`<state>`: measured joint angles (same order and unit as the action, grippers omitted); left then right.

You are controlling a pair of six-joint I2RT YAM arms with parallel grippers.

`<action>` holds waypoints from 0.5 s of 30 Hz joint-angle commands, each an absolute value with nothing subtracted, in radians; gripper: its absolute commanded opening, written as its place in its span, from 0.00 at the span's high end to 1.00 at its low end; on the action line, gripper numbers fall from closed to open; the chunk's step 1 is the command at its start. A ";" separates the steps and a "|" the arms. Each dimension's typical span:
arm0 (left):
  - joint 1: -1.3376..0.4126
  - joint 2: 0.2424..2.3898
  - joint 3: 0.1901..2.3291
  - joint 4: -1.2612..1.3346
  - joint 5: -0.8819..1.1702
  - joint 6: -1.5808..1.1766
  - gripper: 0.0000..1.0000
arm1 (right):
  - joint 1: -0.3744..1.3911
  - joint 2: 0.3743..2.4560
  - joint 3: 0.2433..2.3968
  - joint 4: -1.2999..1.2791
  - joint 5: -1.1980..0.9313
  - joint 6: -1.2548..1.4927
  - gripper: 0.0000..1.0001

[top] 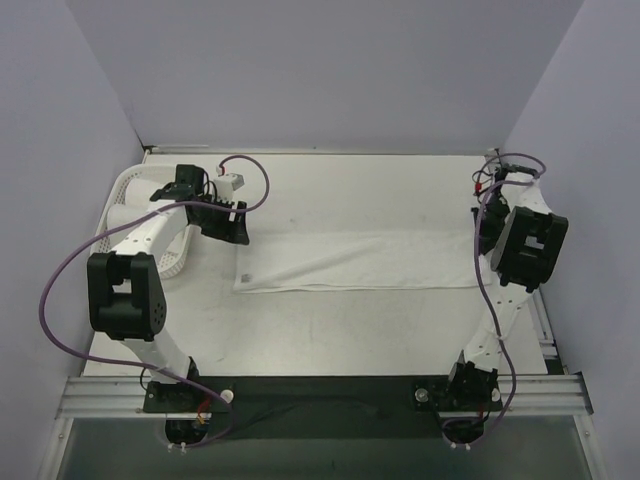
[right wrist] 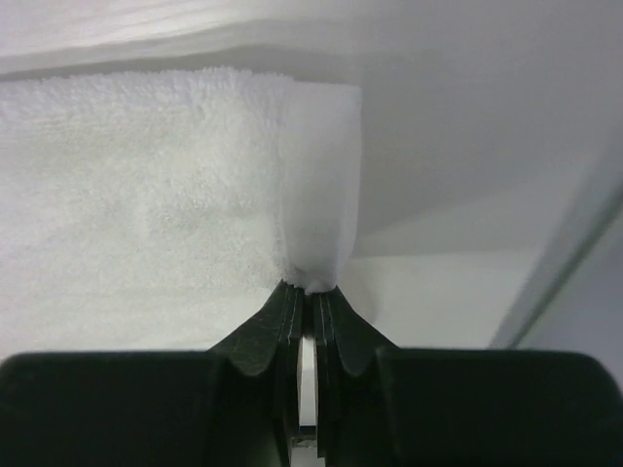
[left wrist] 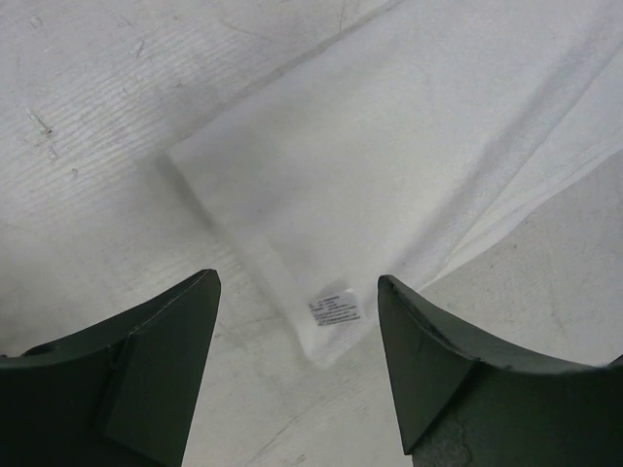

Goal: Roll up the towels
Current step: Fold the towel

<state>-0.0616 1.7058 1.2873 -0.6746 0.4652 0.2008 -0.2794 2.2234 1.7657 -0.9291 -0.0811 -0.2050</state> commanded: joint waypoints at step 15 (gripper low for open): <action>-0.060 1.651 1.267 -0.624 0.506 0.172 0.21 | -0.137 1.996 1.816 -1.131 -0.311 -0.226 1.00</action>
<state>-0.0616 1.6814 1.2663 -0.6628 0.4789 0.1848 -0.2047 2.0541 1.8420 -1.0340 -0.1776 -0.2756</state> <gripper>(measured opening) 0.780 0.059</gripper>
